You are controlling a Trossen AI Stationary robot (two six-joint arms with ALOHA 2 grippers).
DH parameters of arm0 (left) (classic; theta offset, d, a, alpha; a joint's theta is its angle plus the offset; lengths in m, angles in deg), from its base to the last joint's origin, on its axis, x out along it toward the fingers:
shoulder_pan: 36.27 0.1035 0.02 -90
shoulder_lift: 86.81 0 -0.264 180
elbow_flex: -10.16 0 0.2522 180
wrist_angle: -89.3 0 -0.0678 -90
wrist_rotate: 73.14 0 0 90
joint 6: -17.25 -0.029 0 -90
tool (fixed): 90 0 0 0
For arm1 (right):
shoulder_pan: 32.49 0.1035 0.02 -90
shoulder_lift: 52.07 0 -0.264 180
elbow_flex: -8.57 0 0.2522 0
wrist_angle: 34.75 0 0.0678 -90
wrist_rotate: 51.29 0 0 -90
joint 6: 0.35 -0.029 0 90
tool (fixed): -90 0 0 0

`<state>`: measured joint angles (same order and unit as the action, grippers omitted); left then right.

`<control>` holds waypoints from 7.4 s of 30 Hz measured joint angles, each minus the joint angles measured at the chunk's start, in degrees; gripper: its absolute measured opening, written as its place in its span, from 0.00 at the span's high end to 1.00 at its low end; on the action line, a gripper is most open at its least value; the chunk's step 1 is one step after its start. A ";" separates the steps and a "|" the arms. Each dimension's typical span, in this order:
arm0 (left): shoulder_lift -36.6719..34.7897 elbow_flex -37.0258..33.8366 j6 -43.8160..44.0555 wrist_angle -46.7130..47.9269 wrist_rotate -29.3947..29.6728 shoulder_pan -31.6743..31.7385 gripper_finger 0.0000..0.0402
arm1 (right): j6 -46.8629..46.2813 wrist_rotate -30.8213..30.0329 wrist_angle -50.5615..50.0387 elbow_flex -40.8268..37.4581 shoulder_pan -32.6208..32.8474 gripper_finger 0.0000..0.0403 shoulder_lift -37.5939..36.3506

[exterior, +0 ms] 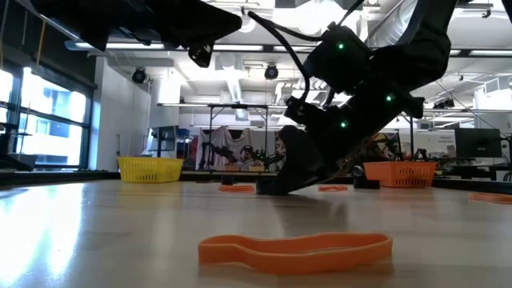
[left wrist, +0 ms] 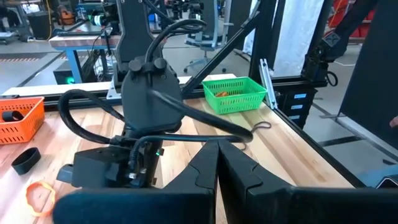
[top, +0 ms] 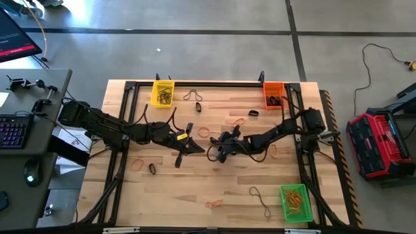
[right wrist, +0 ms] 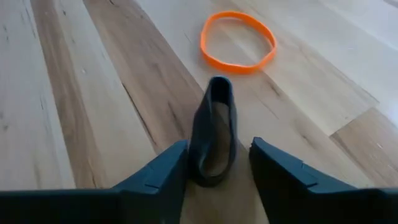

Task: Sort rubber bands into baskets
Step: Put the black rubber band into the orange bin, then put the orange rubber band into the green bin

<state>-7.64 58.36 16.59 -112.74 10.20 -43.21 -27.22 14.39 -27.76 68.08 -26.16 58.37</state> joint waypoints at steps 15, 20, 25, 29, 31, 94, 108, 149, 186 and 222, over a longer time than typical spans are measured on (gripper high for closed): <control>0.00 0.00 0.57 0.68 4.31 -0.41 1.00 | 3.82 2.84 -6.78 -0.07 -0.33 0.97 -8.55; 0.00 -0.02 0.57 1.34 5.96 -0.66 1.00 | 3.75 -4.50 -18.09 -0.07 -1.05 0.98 -18.45; 0.00 -0.02 1.25 1.78 6.12 -0.66 1.00 | -0.03 -12.86 -30.63 -0.08 -4.03 0.99 -28.22; 0.00 -0.02 1.51 1.76 6.12 -0.66 1.00 | -5.70 -20.12 -40.69 -0.07 -7.29 1.00 -34.52; 0.00 -0.02 1.51 1.78 6.12 -0.66 1.00 | -9.18 -23.03 -46.00 -0.07 -9.01 1.00 -36.76; -0.76 -0.02 -0.02 15.20 10.38 1.35 1.00 | -8.63 -5.83 -25.34 -20.48 -49.80 0.98 -41.27; -0.76 -0.02 -3.02 15.55 10.58 1.48 1.00 | -4.43 -5.88 -25.55 -11.79 -53.24 1.00 -32.80; -2.95 -0.02 -0.90 20.36 11.72 1.00 1.00 | 3.77 -2.58 -38.18 -7.74 -48.51 0.95 -35.68; -21.60 0.07 62.39 85.20 11.57 -33.18 0.98 | 7.31 -13.66 -22.62 -8.52 -11.11 1.00 -36.55; -7.56 -6.91 79.05 83.33 11.97 -34.70 0.86 | 6.59 -15.34 -22.19 -8.55 -8.41 1.00 -36.55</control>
<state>-15.20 51.45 95.63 -29.41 22.17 -77.90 -20.63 -0.95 -49.94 59.54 -34.58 21.82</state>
